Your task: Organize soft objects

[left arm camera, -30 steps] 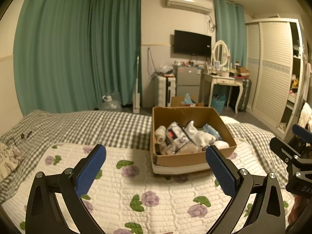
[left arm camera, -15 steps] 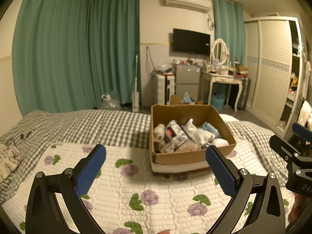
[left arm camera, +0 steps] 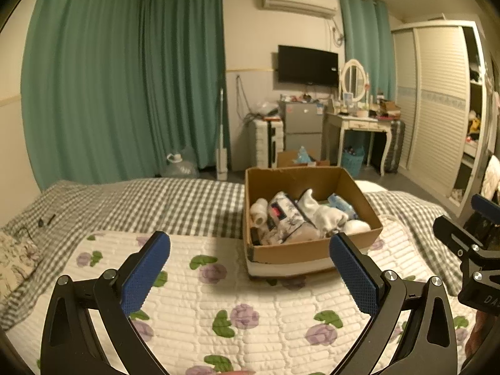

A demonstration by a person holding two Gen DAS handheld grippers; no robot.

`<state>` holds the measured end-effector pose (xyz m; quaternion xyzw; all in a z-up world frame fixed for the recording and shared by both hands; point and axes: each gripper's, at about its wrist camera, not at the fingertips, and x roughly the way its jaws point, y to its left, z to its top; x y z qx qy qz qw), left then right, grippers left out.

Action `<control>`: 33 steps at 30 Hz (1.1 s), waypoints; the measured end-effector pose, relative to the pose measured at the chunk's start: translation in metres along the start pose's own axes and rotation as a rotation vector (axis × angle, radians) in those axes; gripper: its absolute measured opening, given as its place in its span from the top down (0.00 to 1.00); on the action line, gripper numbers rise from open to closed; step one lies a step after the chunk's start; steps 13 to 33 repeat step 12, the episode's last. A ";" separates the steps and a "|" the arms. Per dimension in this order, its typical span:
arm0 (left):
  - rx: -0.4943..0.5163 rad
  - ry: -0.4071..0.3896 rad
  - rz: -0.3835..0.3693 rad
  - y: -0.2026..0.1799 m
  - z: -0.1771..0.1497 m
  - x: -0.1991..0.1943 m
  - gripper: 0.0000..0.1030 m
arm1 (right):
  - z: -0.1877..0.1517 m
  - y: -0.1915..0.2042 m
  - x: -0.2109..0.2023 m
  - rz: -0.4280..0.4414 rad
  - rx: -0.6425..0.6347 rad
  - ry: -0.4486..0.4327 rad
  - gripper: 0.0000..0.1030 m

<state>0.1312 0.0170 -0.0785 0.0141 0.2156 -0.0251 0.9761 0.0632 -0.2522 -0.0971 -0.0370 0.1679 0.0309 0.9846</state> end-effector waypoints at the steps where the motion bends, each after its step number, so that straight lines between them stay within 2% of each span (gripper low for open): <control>1: 0.005 0.000 0.003 0.000 0.000 0.000 0.00 | 0.000 0.000 0.000 -0.001 -0.001 0.001 0.00; 8: 0.007 0.003 -0.021 0.001 -0.001 0.000 0.00 | -0.002 0.004 0.004 -0.002 -0.008 0.009 0.00; 33: 0.013 0.007 -0.023 -0.001 -0.002 0.002 0.00 | -0.003 0.004 0.005 -0.003 -0.008 0.012 0.00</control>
